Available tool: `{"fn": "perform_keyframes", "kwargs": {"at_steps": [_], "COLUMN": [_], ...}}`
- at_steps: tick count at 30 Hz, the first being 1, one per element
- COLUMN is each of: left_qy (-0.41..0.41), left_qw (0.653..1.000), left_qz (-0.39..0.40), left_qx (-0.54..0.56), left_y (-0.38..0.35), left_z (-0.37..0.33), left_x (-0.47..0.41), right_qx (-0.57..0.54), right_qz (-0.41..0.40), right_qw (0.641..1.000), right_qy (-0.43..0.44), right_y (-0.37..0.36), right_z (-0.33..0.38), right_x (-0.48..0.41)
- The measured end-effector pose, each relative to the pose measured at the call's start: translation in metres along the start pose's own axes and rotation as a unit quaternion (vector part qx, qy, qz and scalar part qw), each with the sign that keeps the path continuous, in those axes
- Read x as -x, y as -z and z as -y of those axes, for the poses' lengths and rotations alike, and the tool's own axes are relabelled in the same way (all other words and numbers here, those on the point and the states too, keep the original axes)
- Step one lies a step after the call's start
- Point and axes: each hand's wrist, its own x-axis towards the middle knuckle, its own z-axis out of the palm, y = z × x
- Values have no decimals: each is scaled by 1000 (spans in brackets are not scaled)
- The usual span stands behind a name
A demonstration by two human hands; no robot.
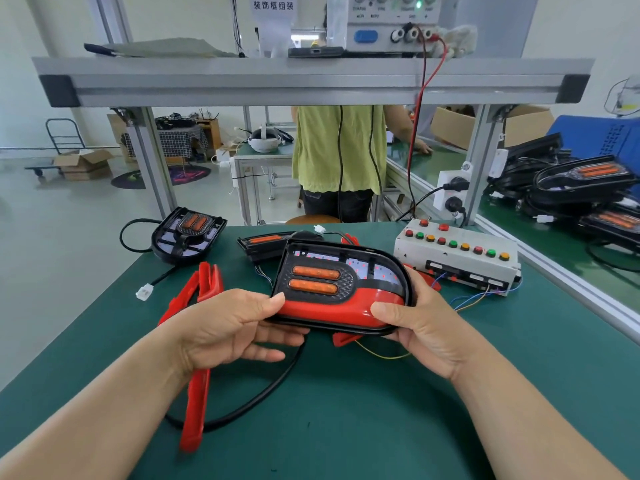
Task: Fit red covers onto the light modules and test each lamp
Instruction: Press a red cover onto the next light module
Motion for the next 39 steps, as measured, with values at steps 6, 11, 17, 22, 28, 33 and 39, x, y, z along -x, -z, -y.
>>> {"fn": "perform_keyframes", "kwargs": {"at_steps": [6, 11, 17, 22, 28, 33, 39], "left_qy": [-7, -31, -59, -96, -87, 112, 230], "left_qw": [998, 998, 990, 943, 902, 813, 708], "left_qz": [-37, -58, -91, -275, -307, -177, -132], "left_qx": [40, 17, -94, -162, -292, -544, -655], "left_y": [-7, -7, 9, 51, 82, 52, 2], "left_z": [2, 1, -13, -17, -18, -29, -25], "left_x": [-6, -6, 10, 14, 28, 51, 46], "right_qx": [8, 6, -14, -29, -36, -31, -25], "right_qz": [-33, -34, -13, -28, -32, -44, -51], "right_qw": [999, 999, 1000, 999, 999, 998, 998], "right_qy": [6, 15, 7, -2, -17, -21, -29], "right_y": [-2, -2, 3, 5, 6, 6, 5], "right_z": [-1, 0, 1, 0, 0, -3, -4], "right_x": [0, 0, -1, -3, -3, -5, -6]}}
